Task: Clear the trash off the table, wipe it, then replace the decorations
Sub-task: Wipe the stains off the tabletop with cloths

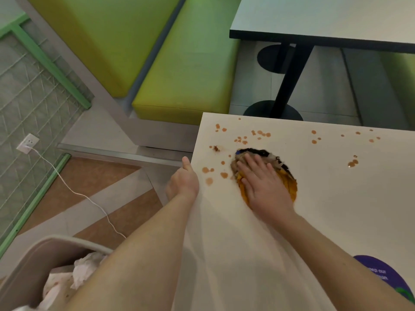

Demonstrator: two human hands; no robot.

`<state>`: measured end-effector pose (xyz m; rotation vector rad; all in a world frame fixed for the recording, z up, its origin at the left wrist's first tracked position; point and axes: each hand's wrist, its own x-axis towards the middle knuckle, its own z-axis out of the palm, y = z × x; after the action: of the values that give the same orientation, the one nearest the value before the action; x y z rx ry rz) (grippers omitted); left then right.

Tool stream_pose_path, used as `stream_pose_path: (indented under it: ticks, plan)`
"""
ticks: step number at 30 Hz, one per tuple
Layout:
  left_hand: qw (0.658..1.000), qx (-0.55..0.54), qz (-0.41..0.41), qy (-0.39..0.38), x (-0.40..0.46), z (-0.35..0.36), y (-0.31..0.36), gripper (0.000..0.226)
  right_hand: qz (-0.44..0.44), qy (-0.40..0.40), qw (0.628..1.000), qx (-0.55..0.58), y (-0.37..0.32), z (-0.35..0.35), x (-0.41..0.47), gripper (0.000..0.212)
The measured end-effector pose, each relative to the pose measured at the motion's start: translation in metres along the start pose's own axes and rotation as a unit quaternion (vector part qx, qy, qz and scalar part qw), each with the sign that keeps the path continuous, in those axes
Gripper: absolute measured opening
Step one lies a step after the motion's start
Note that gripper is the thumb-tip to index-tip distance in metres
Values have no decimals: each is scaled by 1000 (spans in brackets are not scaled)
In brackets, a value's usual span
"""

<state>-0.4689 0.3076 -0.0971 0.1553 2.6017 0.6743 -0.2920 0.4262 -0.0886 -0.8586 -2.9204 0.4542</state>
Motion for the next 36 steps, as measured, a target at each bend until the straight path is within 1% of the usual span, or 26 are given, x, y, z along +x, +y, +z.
stream_pose_path:
  ticks: [3, 5, 6, 9, 11, 13, 16, 18, 21, 22, 24, 27, 29, 30, 32, 36]
  plan:
    - [1000, 2, 1, 1, 0, -1, 0, 81, 97, 37, 995, 0, 15, -4, 27, 49]
    - [1000, -2, -1, 1, -1, -1, -1, 81, 134, 53, 990, -2, 0, 2, 31, 50]
    - [1000, -4, -3, -2, -1, -1, -1, 81, 121, 49, 991, 0, -9, 7, 26, 51]
    - [1000, -16, -4, -11, -2, -2, 0, 78, 14, 13, 1000, 20, -21, 10, -4, 54]
    - [1000, -24, -8, -16, -3, -3, 2, 74, -5, 7, 1000, 25, -4, 2, -8, 56]
    - [999, -29, -9, -22, -5, -5, 3, 72, 45, 48, 997, 29, 16, -2, -2, 54]
    - [999, -31, -13, -27, -6, -5, 4, 70, 145, 118, 977, 103, 32, -6, 16, 46]
    - [999, -30, -14, -27, -6, -6, 3, 69, 169, 145, 962, 156, 36, -10, 35, 46]
    - [999, -18, -15, -22, -5, -4, 3, 70, 184, 143, 950, 210, 36, -19, 72, 46]
    - [1000, -12, -18, -20, -5, -5, 4, 70, 176, 132, 953, 208, 33, -21, 83, 45]
    - [1000, -8, -24, -16, -4, -5, 5, 70, 133, 99, 967, 195, 18, -19, 95, 44]
    - [999, -12, -26, -17, -4, -5, 6, 70, 4, 36, 991, 127, -10, -4, 85, 44]
    - [999, -17, -30, -19, -5, -4, 5, 70, -70, 6, 994, 81, -16, 4, 71, 44]
    - [999, -20, -32, -20, -5, -5, 4, 70, -86, -3, 993, 75, -12, 2, 70, 44]
    - [999, -28, -33, -23, -4, -4, 2, 71, -78, -1, 994, 72, 2, -2, 78, 44]
    - [999, -37, -25, -20, -3, -4, 2, 71, 12, 42, 998, 52, 19, -4, 109, 43]
